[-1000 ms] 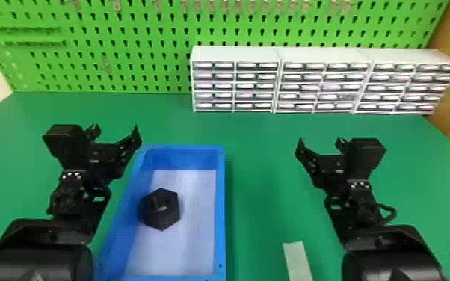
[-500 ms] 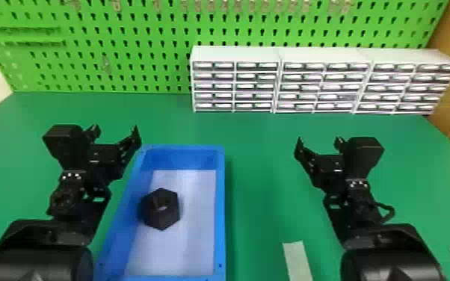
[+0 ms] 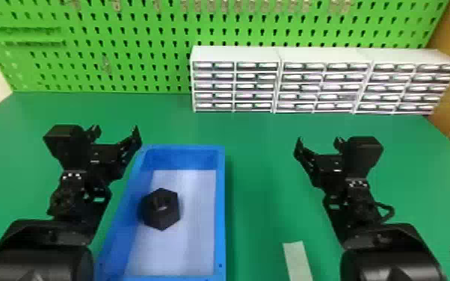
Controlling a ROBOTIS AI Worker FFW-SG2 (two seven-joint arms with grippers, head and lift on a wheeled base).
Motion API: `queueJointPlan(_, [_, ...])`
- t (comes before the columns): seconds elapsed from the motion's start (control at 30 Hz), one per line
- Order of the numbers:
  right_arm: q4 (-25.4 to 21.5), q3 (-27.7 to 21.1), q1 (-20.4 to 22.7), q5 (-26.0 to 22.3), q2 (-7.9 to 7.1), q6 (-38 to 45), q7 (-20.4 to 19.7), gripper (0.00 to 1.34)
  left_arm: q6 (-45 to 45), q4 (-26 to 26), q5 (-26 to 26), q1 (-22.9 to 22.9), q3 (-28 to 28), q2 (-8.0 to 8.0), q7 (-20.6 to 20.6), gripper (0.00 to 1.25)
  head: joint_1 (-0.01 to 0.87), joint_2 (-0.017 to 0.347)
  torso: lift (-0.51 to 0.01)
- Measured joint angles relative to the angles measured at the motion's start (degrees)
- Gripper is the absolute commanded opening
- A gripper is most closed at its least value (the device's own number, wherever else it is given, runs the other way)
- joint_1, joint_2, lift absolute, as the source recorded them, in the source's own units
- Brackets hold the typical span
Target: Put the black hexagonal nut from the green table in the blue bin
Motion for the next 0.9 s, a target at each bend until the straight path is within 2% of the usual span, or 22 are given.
queueJointPlan(0.9, [0.0,0.47,-0.1,-0.27,-0.3,0.56,0.0,1.0,0.09,0.09,-0.18,-0.29,-0.29,0.0,-0.02,0.88,0.686,0.052,-0.097])
